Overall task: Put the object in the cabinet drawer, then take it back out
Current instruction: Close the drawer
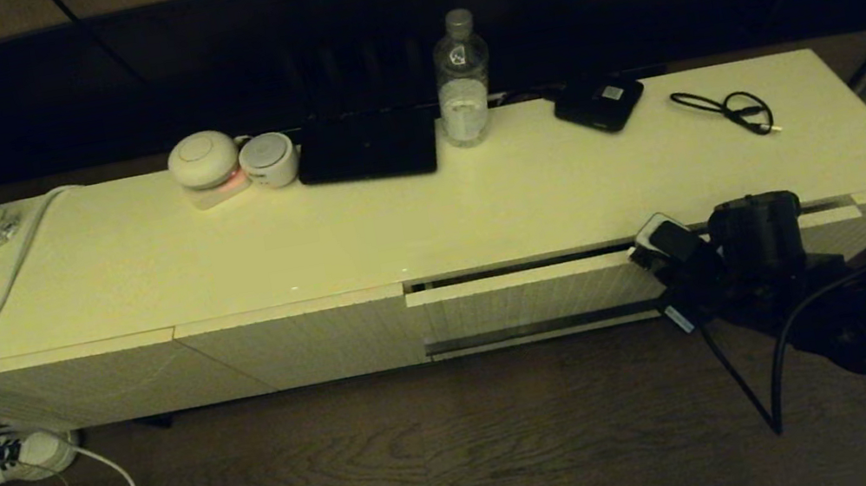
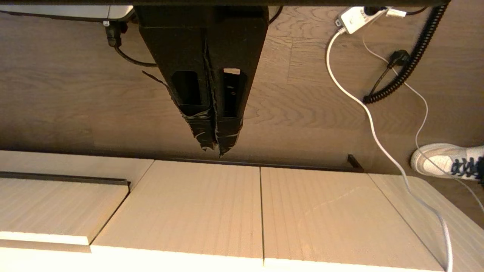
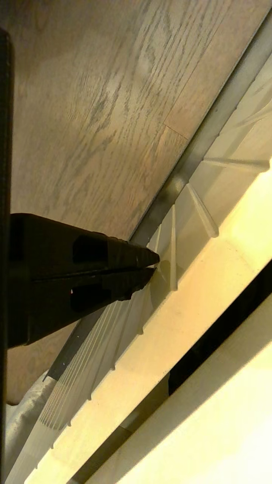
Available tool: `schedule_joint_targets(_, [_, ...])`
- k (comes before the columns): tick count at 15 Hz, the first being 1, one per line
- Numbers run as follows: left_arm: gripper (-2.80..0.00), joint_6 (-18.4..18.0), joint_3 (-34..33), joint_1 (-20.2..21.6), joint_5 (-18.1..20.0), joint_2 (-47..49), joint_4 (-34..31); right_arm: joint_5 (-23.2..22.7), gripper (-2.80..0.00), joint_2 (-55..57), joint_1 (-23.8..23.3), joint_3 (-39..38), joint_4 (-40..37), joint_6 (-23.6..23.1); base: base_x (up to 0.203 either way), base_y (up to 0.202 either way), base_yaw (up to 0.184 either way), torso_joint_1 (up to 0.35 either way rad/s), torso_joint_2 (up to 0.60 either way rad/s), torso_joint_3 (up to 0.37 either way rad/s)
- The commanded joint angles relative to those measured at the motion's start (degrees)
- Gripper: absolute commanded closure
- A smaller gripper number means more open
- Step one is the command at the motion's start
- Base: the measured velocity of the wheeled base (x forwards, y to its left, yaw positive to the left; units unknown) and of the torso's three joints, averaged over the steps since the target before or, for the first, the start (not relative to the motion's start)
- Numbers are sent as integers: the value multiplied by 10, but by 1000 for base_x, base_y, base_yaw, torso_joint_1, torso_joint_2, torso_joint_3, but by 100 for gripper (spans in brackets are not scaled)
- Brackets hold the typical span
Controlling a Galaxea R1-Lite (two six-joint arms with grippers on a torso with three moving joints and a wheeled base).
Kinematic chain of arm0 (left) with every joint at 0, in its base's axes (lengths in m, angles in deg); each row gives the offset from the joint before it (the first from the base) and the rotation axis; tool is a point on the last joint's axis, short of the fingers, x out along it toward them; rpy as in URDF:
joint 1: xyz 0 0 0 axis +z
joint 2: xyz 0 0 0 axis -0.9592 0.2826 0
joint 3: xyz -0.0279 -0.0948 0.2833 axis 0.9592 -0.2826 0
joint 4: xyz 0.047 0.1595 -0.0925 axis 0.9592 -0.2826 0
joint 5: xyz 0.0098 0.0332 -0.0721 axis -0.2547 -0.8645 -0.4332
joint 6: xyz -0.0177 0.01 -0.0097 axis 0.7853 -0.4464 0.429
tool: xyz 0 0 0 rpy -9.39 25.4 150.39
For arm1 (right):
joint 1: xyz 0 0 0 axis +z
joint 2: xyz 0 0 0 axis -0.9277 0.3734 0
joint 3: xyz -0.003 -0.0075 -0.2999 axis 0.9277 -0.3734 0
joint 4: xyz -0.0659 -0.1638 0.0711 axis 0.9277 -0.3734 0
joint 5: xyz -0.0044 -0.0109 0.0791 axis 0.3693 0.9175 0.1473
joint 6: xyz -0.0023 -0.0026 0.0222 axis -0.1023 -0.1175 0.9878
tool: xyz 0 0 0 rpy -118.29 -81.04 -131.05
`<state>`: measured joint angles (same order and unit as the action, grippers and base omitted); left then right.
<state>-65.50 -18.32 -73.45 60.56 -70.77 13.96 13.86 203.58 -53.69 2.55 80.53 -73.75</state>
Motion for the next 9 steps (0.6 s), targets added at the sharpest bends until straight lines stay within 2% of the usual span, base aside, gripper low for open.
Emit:
schedule_joint_targets(1, [0, 0, 0, 0, 0, -1, 0, 1, 0, 3, 1, 5, 2, -2, 0, 0, 0, 0, 0, 0])
schedule_joint_targets(5, [0, 0, 0, 0, 0, -1, 0, 1, 0, 4, 5, 13, 14, -2, 0, 0, 0, 0, 0, 0])
schedule_joint_targets(9, [0, 0, 0, 0, 0, -1, 0, 24, 0, 13, 12, 20, 30, -2, 0, 0, 0, 0, 0, 0])
